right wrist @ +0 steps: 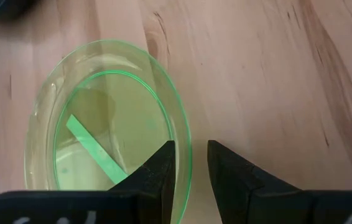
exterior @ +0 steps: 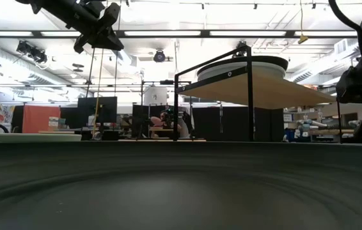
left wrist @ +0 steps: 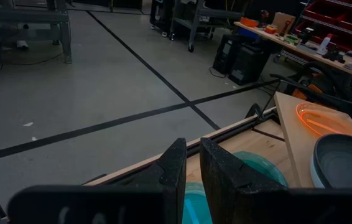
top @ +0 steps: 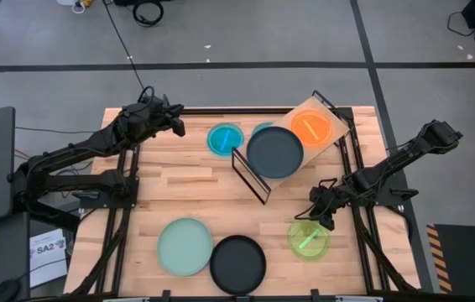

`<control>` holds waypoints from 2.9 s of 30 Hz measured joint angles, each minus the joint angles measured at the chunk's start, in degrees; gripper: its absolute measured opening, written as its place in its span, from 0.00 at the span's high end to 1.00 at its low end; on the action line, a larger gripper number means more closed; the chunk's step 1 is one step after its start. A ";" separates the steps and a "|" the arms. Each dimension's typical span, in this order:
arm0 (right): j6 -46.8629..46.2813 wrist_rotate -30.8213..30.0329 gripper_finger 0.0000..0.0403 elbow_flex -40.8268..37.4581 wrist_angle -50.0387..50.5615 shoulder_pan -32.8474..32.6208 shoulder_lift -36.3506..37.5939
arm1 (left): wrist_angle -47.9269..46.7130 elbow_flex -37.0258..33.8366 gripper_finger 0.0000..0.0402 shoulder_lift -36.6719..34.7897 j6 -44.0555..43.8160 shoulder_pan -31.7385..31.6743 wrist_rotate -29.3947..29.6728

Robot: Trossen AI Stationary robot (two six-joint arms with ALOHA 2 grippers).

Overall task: Place and stack plates onto a shelf
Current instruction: Stack the small green plate on top of the transparent small orange plate on the shelf

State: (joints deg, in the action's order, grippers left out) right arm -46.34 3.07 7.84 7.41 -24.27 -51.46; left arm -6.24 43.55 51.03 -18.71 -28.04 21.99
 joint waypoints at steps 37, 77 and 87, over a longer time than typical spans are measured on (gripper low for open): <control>-0.12 1.54 0.98 0.31 -0.67 0.01 -0.02 | 0.02 0.00 0.87 0.00 0.01 0.01 0.00; 6.27 -6.29 0.98 50.62 53.96 12.62 0.00 | 0.00 0.00 0.87 0.00 0.01 -0.01 0.00; 14.06 -12.32 0.98 60.51 56.93 28.11 0.02 | 0.00 0.00 0.87 0.00 0.01 0.00 0.00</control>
State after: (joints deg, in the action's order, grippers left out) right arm -32.28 -9.25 68.35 64.34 3.83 -51.44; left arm -6.24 43.55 51.03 -18.70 -28.04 22.00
